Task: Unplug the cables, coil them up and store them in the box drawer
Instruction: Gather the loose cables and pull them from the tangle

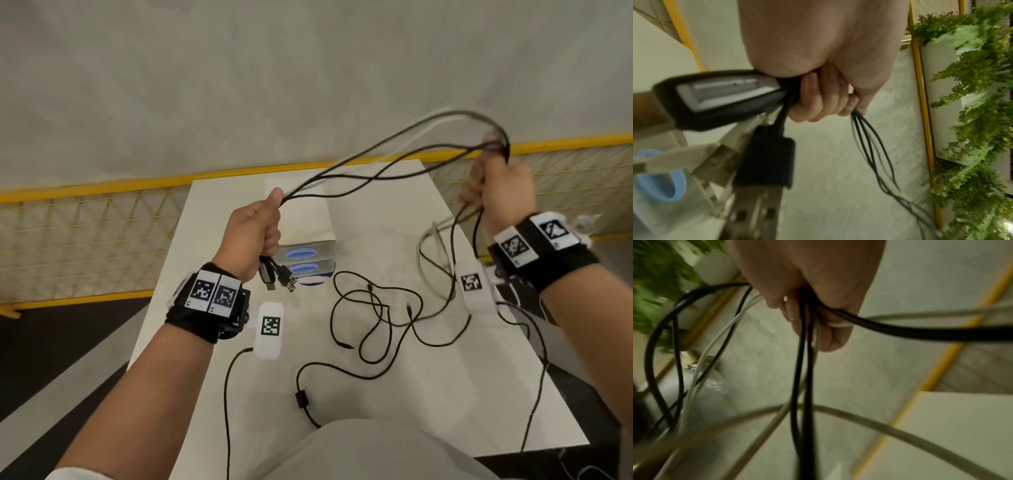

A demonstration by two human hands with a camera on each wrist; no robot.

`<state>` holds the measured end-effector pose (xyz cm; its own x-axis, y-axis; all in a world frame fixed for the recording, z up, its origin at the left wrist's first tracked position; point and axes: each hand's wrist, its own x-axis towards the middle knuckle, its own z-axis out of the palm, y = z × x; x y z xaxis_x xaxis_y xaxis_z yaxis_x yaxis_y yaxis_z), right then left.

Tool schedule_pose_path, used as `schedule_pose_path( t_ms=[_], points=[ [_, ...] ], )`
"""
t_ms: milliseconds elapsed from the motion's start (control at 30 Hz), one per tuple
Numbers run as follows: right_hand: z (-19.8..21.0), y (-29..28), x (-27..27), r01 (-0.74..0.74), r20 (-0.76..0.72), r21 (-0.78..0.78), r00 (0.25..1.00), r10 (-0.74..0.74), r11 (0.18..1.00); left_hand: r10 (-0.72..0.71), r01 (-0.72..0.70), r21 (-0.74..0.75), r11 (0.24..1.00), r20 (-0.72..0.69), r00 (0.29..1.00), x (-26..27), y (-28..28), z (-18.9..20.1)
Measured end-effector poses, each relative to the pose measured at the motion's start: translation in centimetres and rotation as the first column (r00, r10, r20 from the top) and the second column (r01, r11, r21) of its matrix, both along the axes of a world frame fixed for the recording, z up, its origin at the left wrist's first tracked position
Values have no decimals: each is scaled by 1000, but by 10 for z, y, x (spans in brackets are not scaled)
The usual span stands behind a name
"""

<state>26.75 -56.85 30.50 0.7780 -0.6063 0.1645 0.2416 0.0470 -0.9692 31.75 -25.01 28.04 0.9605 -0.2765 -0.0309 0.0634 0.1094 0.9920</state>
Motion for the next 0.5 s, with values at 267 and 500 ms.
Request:
schedule_pose_path(
  t_ms=[267,500],
  points=[
    [-35,-17,15,-319,-467,-673,883,-50,667,93,-94,-34,995,-47,995,-1,8,-13],
    [-120,74,-66,-732,-677,-674,667,311,102,48,-39,169,985,-49,998,-15,5,-43]
  ],
)
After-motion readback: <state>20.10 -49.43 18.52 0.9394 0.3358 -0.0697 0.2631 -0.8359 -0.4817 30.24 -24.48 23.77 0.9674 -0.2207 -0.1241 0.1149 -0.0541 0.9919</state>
